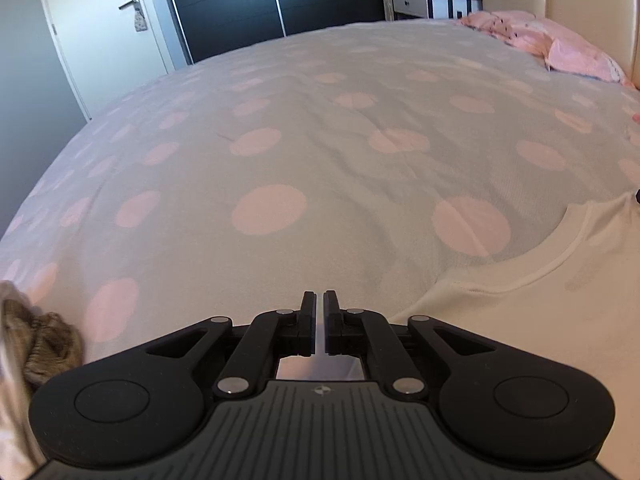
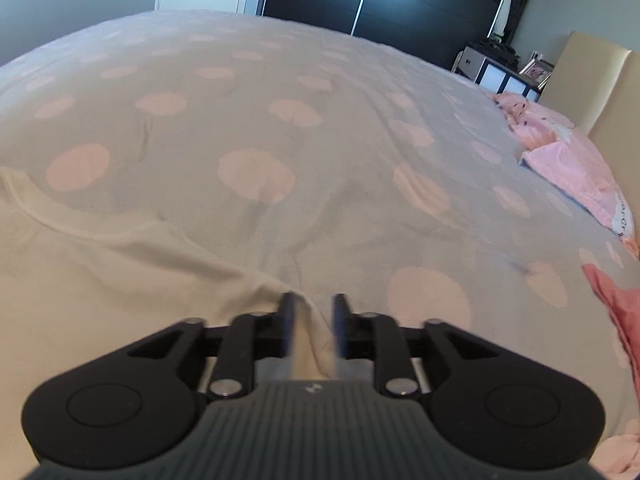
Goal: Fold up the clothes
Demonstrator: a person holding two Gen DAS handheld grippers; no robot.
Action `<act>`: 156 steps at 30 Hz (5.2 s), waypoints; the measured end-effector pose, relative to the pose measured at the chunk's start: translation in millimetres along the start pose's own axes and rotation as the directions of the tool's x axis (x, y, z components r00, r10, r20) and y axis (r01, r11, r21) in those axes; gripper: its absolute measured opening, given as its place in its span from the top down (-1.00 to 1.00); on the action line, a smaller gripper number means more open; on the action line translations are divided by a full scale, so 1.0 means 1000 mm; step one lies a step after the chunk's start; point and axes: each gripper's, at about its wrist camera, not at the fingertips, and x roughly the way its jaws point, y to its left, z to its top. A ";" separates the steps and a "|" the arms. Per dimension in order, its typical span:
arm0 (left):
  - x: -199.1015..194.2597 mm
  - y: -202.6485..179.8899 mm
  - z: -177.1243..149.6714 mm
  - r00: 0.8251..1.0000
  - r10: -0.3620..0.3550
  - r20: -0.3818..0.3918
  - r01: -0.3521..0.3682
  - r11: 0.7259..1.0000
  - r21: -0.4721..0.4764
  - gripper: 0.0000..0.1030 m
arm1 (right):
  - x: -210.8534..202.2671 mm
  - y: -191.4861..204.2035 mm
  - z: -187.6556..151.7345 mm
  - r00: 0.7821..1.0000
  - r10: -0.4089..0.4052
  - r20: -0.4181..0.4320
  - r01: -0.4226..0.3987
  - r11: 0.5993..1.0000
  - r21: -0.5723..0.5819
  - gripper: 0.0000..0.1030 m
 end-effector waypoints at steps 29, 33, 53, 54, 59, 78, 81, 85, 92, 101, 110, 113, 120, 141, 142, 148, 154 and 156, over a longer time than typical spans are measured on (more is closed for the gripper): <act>-0.041 0.036 -0.096 0.979 -0.145 -0.144 0.075 0.911 -0.407 0.13 | -0.048 -0.083 -0.086 0.963 0.210 -0.166 -0.063 0.779 0.623 0.09; -0.044 0.028 -0.094 0.981 -0.148 -0.125 0.087 0.913 -0.399 0.81 | -0.043 -0.079 -0.084 0.957 0.248 -0.152 -0.091 0.752 0.653 0.81; -0.062 0.085 -0.113 0.949 0.114 -0.293 -0.211 0.921 -0.327 0.80 | -0.076 -0.125 -0.082 0.976 -0.012 -0.219 0.127 0.845 0.520 0.90; -0.063 0.083 -0.112 0.947 0.122 -0.296 -0.218 0.923 -0.317 0.74 | -0.076 -0.127 -0.084 0.979 0.013 -0.206 0.103 0.833 0.543 0.88; -0.081 0.076 -0.092 0.953 0.176 -0.248 -0.249 0.919 -0.305 0.33 | -0.071 -0.134 -0.096 0.979 0.154 -0.130 -0.018 0.709 0.705 0.11; -0.123 0.019 -0.063 0.984 -0.042 -0.171 -0.024 0.930 -0.366 0.19 | -0.087 -0.018 -0.031 0.904 0.426 -0.013 -0.353 0.765 0.539 0.91; -0.118 0.016 -0.063 0.982 -0.061 -0.181 -0.007 0.935 -0.354 0.19 | -0.080 0.019 -0.029 0.863 0.497 -0.092 -0.406 0.790 0.460 0.77; -0.112 0.014 -0.065 0.977 -0.059 -0.204 -0.012 0.944 -0.331 0.19 | -0.086 0.031 -0.027 0.851 0.511 -0.118 -0.430 0.809 0.401 0.46; -0.106 0.017 -0.067 0.972 -0.060 -0.225 -0.021 0.939 -0.343 0.19 | -0.105 -0.016 -0.016 0.900 0.435 -0.025 -0.395 0.838 0.377 0.20; -0.102 0.010 -0.065 0.971 -0.060 -0.231 -0.018 0.947 -0.321 0.18 | -0.077 -0.006 -0.029 0.897 0.430 -0.103 -0.391 0.880 0.270 -0.14; -0.094 0.008 -0.069 0.964 -0.040 -0.262 -0.040 0.956 -0.291 0.18 | -0.059 0.028 -0.028 0.887 0.428 -0.170 -0.410 0.902 0.134 0.35; -0.092 0.010 -0.071 0.962 -0.038 -0.271 -0.043 0.956 -0.290 0.18 | -0.065 0.022 -0.027 0.887 0.430 -0.171 -0.408 0.901 0.148 0.92; -0.091 0.011 -0.074 0.961 -0.043 -0.274 -0.036 0.960 -0.277 0.18 | -0.099 -0.030 -0.034 0.932 0.326 -0.156 -0.288 0.931 0.227 0.93; -0.084 0.001 -0.074 0.956 -0.018 -0.294 -0.053 0.971 -0.232 0.14 | -0.116 -0.106 -0.068 0.972 -0.025 -0.232 0.061 0.987 0.147 0.31; -0.084 0.001 -0.074 0.955 -0.019 -0.295 -0.052 0.972 -0.230 0.14 | -0.111 -0.107 -0.065 0.972 -0.023 -0.235 0.060 0.987 0.148 0.31; -0.084 0.002 -0.075 0.955 -0.023 -0.295 -0.042 0.976 -0.212 0.14 | -0.070 -0.112 -0.068 0.934 -0.032 -0.356 0.110 0.973 0.202 0.31; -0.081 0.006 -0.077 0.953 -0.012 -0.304 -0.053 0.977 -0.205 0.10 | -0.063 -0.114 -0.068 0.917 -0.028 -0.397 0.131 0.963 0.234 0.95; -0.080 0.007 -0.078 0.951 -0.010 -0.310 -0.055 0.978 -0.200 0.10 | -0.067 -0.109 -0.067 0.905 -0.127 -0.406 0.192 0.973 0.124 0.95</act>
